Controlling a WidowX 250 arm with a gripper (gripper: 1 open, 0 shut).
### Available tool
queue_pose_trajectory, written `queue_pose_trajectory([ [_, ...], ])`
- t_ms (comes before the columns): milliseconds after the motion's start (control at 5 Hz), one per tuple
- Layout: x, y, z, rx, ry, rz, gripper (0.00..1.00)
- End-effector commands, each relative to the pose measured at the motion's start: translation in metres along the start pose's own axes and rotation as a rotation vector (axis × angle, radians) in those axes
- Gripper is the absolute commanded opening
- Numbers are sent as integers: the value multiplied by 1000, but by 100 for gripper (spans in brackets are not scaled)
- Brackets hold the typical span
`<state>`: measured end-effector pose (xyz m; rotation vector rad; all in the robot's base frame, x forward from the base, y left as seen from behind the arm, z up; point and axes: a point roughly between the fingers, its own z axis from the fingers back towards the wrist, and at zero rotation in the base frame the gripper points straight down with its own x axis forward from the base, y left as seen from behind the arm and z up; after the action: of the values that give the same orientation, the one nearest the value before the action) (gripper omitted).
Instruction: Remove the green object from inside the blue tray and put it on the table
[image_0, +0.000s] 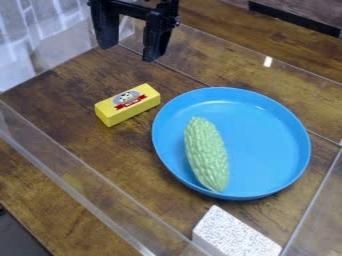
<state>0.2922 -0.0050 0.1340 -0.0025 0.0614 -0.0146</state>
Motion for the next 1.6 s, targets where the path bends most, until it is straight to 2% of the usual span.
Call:
queue_pose_trajectory([
  [0,-1,-9,-7,0,16,-45,100],
  [200,2,-14,-16,0,31,-75,0],
  [400,4,-31,-16,7,45,-116,100],
  [600,4,-46,-24,12,59,-127,0],
  [800,7,-49,-14,19,71,-172,100],
  [1000,8,-55,0,27,82,-207,100],
  [1400,15,-65,4,17,93,-128,100],
])
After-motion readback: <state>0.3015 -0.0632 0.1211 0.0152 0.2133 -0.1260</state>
